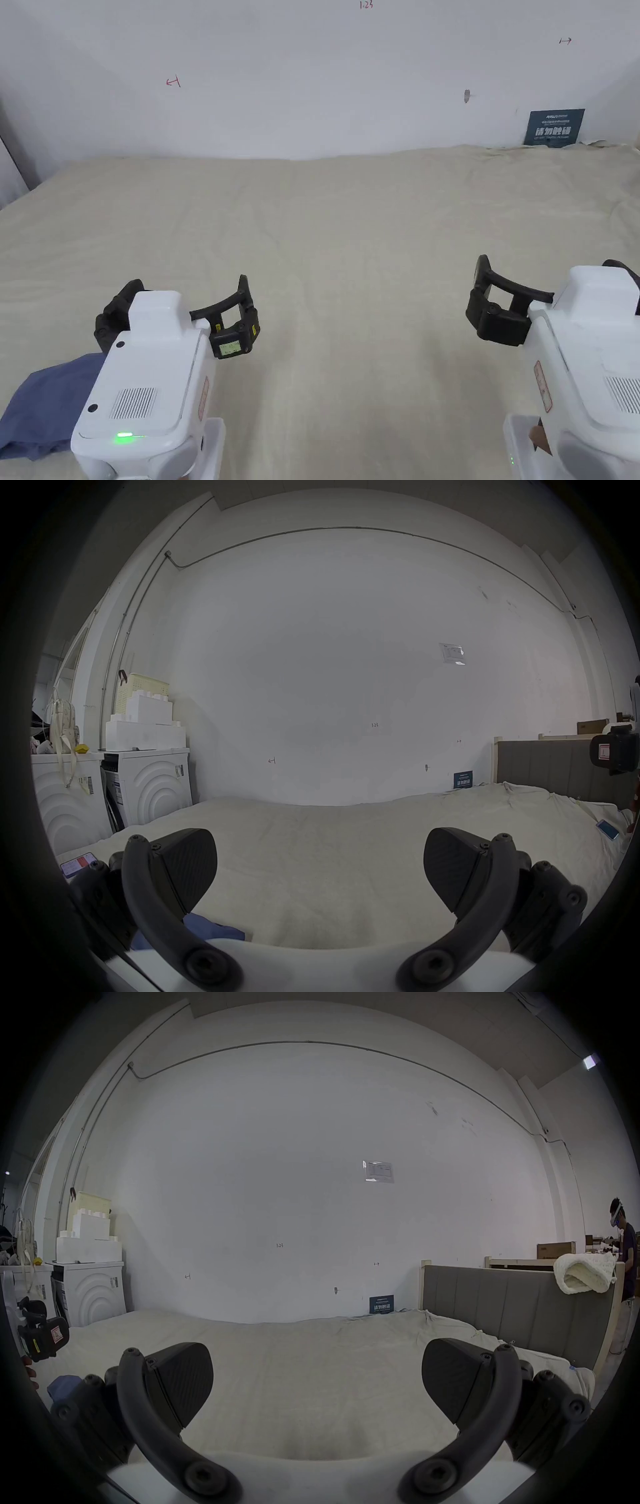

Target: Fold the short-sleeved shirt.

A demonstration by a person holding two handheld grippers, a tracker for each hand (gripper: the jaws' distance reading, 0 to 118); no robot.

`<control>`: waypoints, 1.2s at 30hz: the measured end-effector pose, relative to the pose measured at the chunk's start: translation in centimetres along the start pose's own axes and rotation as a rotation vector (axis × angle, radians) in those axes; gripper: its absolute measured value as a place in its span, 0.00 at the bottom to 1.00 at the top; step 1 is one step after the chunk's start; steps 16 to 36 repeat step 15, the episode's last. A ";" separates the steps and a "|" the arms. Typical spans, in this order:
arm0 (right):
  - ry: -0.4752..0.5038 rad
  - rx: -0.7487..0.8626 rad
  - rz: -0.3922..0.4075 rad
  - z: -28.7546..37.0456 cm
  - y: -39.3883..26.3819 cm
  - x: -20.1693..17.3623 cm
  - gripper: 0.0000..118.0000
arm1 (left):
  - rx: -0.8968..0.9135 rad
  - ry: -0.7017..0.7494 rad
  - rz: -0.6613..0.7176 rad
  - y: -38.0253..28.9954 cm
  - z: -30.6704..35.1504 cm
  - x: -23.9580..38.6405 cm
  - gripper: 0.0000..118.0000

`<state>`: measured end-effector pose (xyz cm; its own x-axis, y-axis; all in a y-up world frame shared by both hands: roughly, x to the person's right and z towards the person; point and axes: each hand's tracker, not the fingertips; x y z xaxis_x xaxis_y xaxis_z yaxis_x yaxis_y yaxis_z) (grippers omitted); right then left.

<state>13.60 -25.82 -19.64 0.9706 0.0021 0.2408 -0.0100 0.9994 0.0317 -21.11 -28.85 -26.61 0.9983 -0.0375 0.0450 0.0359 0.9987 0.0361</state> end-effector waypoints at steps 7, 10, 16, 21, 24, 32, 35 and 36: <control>0.000 0.006 -0.005 0.1 0.0 0.2 1.00 | -0.001 0.000 -0.004 0.0 0.1 0.1 1.00; 0.000 0.007 -0.005 0.1 0.0 0.3 1.00 | -0.002 0.001 -0.004 0.0 0.1 0.1 1.00; 0.004 0.006 0.006 0.2 -0.1 0.3 1.00 | -0.001 0.000 -0.005 0.1 0.1 0.0 1.00; 0.004 0.006 0.006 0.2 -0.1 0.3 1.00 | -0.001 0.000 -0.005 0.1 0.1 0.0 1.00; 0.004 0.006 0.006 0.2 -0.1 0.3 1.00 | -0.001 0.000 -0.005 0.1 0.1 0.0 1.00; 0.004 0.006 0.006 0.2 -0.1 0.3 1.00 | -0.001 0.000 -0.005 0.1 0.1 0.0 1.00; 0.004 0.006 0.006 0.2 -0.1 0.3 1.00 | -0.001 0.000 -0.005 0.1 0.1 0.0 1.00; 0.004 0.006 0.006 0.2 -0.1 0.3 1.00 | -0.001 0.000 -0.005 0.1 0.1 0.0 1.00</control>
